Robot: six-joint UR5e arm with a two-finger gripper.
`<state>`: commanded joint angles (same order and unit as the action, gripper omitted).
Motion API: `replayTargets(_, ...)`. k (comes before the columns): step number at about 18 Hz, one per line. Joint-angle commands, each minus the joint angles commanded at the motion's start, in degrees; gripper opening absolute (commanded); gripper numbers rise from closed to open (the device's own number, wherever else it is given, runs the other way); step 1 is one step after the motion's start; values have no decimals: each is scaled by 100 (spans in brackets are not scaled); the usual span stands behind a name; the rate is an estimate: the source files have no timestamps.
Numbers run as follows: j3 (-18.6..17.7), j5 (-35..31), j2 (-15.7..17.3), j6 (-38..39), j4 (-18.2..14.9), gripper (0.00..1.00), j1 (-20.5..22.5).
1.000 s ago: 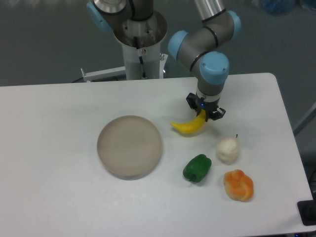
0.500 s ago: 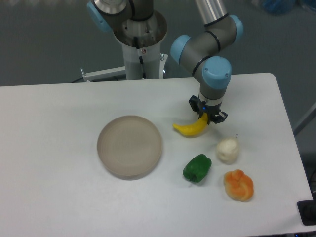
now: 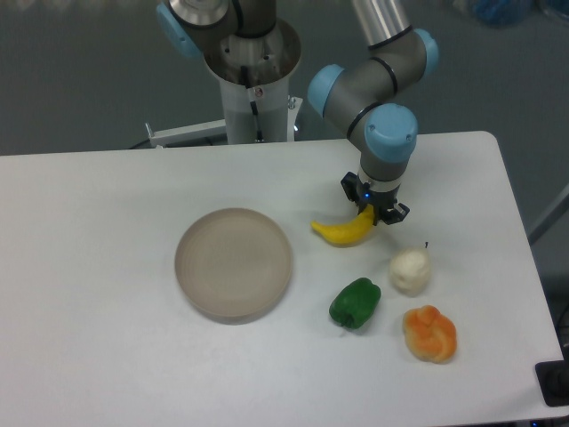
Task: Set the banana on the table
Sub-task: 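Lower the banana onto the table beside the white fruit, then open the gripper and release the banana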
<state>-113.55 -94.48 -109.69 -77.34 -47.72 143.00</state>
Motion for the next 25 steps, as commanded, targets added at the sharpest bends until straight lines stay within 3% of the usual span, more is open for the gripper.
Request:
replayTargets(4,17,0,0,0,0,36,18)
replayTargets(13,395,53,53,26,-26,93,44)
replayTargets(15,632,61,62,61,-44,100,44)
replayTargets(20,1203,70,-17,105,-44,100,61)
replayTargets(25,1941,70,-351,105,-53,100,79)
